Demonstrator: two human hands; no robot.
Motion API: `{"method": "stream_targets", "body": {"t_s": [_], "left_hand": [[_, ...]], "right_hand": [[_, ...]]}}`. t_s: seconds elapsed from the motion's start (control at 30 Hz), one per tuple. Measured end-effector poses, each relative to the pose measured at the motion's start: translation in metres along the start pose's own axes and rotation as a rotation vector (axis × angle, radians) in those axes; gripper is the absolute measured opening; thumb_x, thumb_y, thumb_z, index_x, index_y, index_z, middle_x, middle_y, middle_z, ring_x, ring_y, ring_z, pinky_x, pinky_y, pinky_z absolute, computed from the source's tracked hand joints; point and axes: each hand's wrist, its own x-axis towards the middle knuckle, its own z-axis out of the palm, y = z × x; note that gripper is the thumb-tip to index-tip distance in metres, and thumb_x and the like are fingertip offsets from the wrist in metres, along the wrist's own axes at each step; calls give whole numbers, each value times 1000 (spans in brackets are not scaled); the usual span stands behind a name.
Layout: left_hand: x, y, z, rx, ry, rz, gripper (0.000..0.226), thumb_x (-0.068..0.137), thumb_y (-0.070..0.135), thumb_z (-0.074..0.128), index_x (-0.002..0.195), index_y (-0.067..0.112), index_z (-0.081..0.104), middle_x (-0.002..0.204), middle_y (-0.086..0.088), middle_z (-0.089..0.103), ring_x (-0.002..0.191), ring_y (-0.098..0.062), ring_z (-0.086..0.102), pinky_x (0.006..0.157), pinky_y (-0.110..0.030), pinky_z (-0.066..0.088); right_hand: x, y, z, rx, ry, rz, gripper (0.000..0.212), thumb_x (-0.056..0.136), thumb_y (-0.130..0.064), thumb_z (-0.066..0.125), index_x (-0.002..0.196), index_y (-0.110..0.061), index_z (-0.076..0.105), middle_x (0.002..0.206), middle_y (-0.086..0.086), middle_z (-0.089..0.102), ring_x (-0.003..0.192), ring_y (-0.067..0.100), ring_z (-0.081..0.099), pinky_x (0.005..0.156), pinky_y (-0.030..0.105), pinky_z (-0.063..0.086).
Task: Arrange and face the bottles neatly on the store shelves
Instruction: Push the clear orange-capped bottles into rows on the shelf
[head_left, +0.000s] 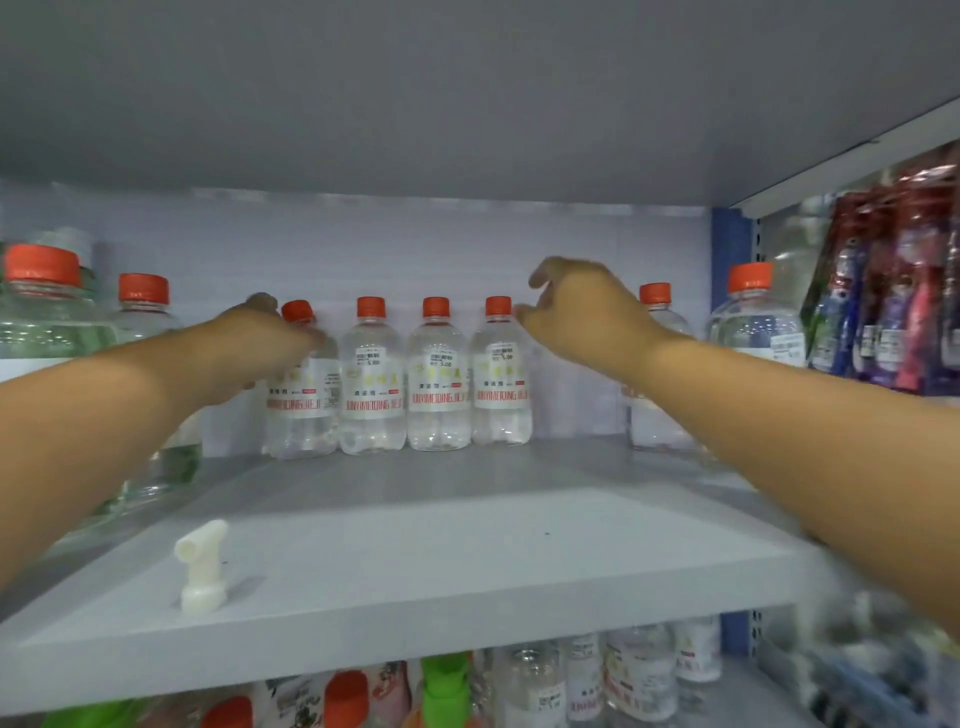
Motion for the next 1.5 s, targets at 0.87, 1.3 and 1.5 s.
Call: {"method": "stream_targets", "body": {"t_s": [0.87,1.3,1.5], "left_hand": [[-1,-15,5,140,-67,-63,37,97,30,61,122,9,43,116,-16,58,105,-37,59,86,-49,57],[3,-20,16,186,35,-55,68,99,44,61,145,3,33,117,-16,58,104,-39,61,85,-52,60],[7,-19,17,176,56,-63,64,100,36,61,147,4,33,124,-19,57,105,-39,60,84,-53,59]], "right_hand": [[68,3,-3,-198,-469,428,32,106,-29,53,105,3,53,88,18,69,62,32,74,56,31,56],[28,36,14,163,-515,454,70,79,-36,87,131,-6,51,121,17,68,104,34,70,88,49,62],[21,39,14,307,-465,443,68,85,-22,83,140,-8,45,122,15,68,108,34,69,93,53,58]]}}
